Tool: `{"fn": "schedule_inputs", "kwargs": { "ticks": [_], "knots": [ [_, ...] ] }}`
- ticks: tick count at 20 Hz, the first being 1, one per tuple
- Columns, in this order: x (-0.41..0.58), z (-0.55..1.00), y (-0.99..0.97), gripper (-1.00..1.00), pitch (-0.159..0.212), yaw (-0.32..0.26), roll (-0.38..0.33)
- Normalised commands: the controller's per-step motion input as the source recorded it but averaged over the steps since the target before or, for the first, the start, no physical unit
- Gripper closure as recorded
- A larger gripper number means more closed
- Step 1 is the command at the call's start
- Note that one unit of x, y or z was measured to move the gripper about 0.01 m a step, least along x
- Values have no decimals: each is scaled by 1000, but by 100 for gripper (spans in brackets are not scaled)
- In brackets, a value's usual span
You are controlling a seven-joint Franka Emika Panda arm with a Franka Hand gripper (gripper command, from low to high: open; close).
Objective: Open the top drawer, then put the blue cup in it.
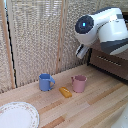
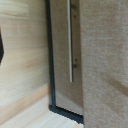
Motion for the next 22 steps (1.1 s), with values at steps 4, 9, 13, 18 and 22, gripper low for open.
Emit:
{"fn": "schedule_inputs", "kwargs": {
  "ticks": [4, 9, 13, 18, 22],
  "knots": [
    [462, 182, 438, -100, 142, -122, 255],
    [483, 181, 453, -100, 154, -114, 253],
    [483, 184, 456, -100, 157, -113, 253],
    [456, 201, 421, -100, 148, -129, 249],
    [399, 234, 359, -100, 131, -157, 239]
  ]
}}
